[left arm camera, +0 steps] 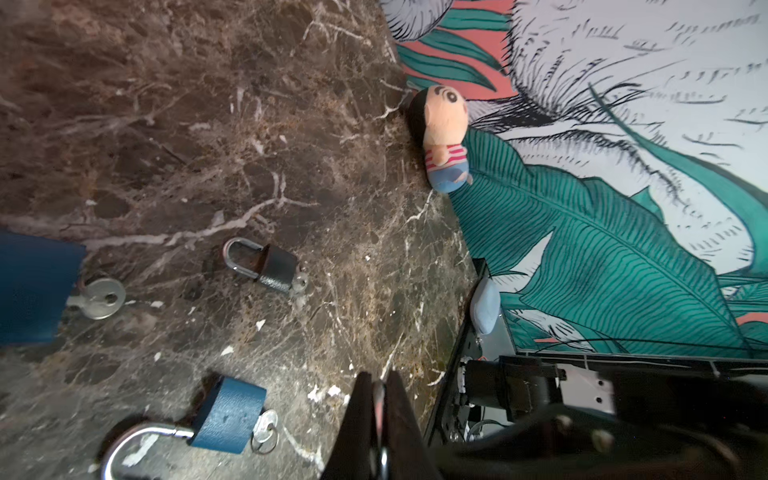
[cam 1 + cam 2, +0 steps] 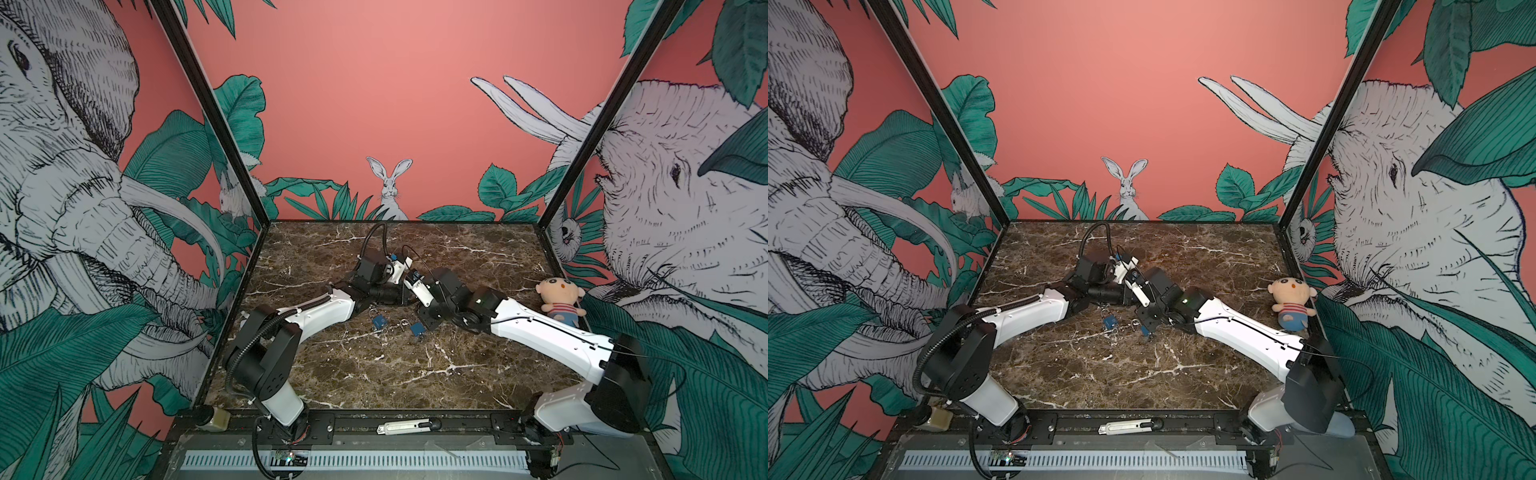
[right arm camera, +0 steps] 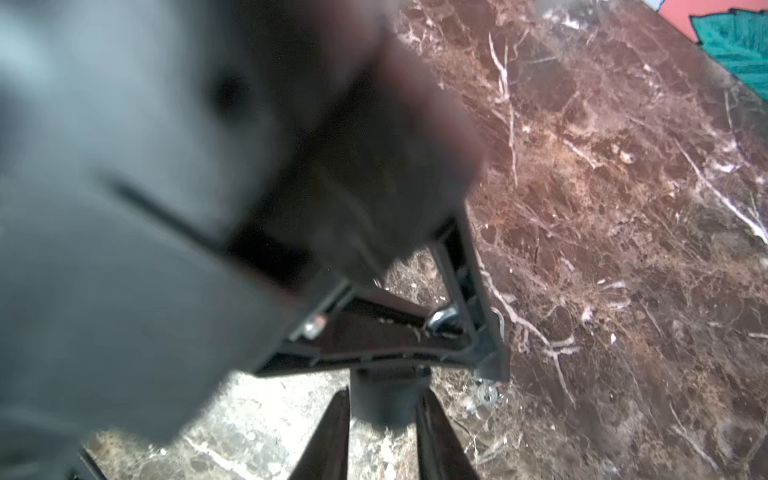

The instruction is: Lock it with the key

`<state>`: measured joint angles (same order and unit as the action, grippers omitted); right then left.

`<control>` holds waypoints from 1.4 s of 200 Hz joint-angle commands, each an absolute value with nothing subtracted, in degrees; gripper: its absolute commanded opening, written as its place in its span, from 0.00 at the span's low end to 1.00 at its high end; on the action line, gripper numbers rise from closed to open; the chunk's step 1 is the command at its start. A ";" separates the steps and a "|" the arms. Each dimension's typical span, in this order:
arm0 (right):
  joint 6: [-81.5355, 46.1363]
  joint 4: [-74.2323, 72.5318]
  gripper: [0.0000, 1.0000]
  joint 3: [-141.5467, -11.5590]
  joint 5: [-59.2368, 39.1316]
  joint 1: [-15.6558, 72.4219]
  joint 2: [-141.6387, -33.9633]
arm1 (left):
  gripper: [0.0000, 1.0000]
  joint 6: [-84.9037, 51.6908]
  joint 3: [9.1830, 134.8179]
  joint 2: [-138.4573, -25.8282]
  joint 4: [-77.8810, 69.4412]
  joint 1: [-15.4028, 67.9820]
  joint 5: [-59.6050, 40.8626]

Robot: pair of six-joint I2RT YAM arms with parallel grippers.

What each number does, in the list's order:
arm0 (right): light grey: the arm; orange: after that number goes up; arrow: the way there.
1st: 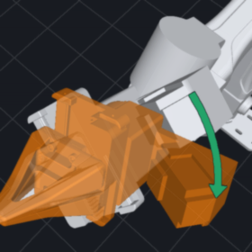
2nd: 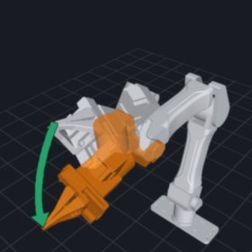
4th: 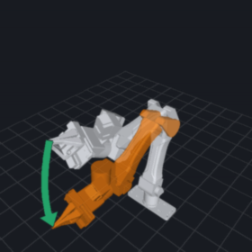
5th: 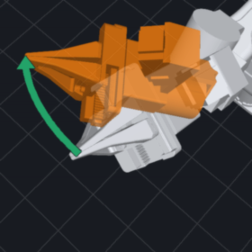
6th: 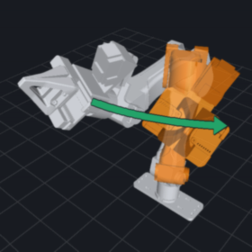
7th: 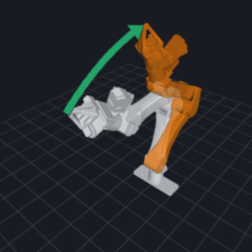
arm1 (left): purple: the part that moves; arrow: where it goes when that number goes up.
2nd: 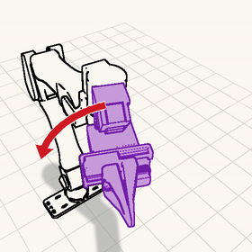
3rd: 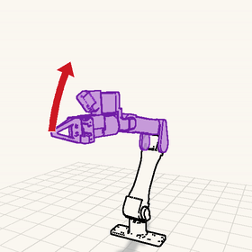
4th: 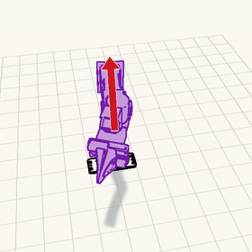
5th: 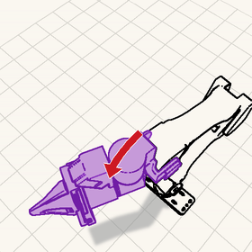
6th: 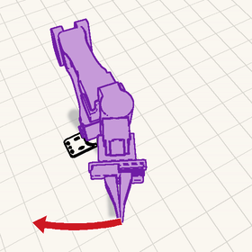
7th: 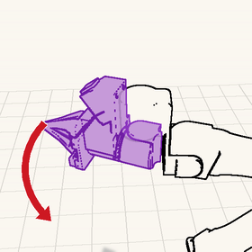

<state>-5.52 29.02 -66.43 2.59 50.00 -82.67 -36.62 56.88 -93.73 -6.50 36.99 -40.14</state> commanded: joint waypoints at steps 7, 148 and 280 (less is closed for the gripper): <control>-5.79 27.18 0.00 -67.69 3.31 50.38 -82.43 | 0.00 -35.80 57.29 -93.87 -6.33 37.36 -40.47; -12.61 7.39 0.36 -45.39 -13.72 39.82 -62.21 | 0.00 -46.15 59.59 -89.00 -10.24 37.35 -36.54; -6.87 -1.30 0.37 -45.86 -14.43 36.25 -64.47 | 0.00 -50.45 66.50 -86.49 -5.11 37.36 -37.36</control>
